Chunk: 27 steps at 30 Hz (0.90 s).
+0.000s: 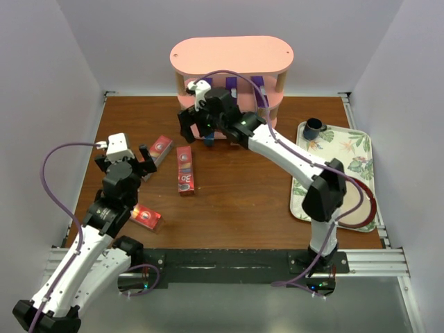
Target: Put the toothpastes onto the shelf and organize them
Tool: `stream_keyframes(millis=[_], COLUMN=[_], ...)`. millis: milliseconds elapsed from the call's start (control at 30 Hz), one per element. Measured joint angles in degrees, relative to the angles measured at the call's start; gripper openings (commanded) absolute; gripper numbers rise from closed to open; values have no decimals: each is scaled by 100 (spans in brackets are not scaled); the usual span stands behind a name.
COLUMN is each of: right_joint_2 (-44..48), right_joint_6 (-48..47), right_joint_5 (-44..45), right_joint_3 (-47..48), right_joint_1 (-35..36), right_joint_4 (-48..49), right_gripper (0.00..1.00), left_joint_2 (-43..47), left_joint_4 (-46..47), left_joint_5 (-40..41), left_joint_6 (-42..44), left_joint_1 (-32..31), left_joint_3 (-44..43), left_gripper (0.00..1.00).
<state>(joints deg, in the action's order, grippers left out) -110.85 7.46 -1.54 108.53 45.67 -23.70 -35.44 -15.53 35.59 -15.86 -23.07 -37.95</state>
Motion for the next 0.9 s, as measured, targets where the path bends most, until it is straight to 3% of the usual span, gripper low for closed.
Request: stream_keyframes(millis=[233,567,733,900], right_joint_2=[1794,3976,4758,5213], right_joint_6=[4,109,280,363], right_joint_5=[76,1224,1593,1840], right_joint_3=[-1473,-4157,-5294,-5825], right_joint_1=[2,-11,-44,-81], right_joint_4=[365,828,861,874], right_gripper=[99,99,99,99], left_joint_2=[-275,-973,-1128,-1681], left_joint_4=[-48,-404,-411,-365], left_joint_5=[-560,-1967,-2059,-1499], left_joint_6=[-111,-1073,-1550,-1980], left_joint_1=[0,-83,-531,-1541], left_joint_3=[24,162,542,638], left_gripper=[100,100,100,100])
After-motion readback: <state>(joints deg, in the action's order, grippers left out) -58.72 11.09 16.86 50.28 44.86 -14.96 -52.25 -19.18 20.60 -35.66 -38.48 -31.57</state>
